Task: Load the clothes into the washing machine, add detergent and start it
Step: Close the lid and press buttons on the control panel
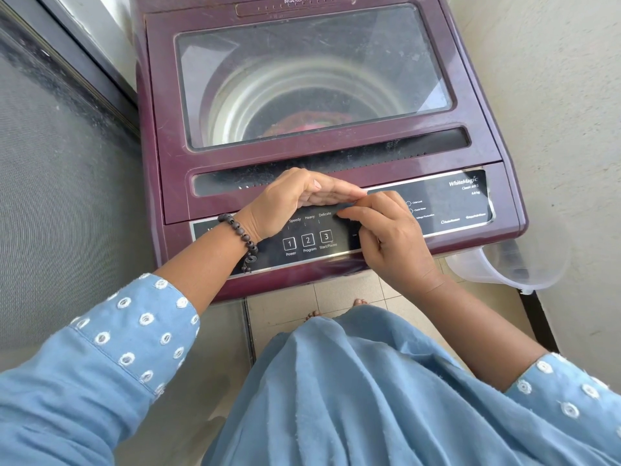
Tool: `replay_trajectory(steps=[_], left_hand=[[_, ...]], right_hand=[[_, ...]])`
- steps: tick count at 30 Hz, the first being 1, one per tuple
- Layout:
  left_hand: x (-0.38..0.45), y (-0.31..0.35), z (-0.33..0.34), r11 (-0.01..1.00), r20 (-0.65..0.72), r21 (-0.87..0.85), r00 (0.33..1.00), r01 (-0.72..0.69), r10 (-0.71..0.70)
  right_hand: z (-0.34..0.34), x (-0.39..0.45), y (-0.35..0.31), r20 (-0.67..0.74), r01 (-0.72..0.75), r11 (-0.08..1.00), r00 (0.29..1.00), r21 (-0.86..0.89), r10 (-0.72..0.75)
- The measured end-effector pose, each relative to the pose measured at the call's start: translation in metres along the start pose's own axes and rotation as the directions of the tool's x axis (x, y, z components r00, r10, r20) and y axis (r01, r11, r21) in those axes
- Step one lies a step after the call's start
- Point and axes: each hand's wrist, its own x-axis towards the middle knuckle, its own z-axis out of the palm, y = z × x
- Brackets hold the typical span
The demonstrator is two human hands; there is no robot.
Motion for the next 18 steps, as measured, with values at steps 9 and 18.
replay_trajectory(steps=[9, 18], left_hand=[[0.002, -0.003, -0.006, 1.0, -0.014, -0.001, 1.0, 0.009, -0.009], [0.019, 0.001, 0.001, 1.0, 0.016, 0.015, 1.0, -0.019, 0.019]], right_hand=[[-0.018, 0.008, 0.012, -0.06, -0.108, 0.986, 0.991, 0.13, 0.117], [-0.029, 0.004, 0.031, -0.131, -0.208, 0.975, 0.967, 0.083, 0.218]])
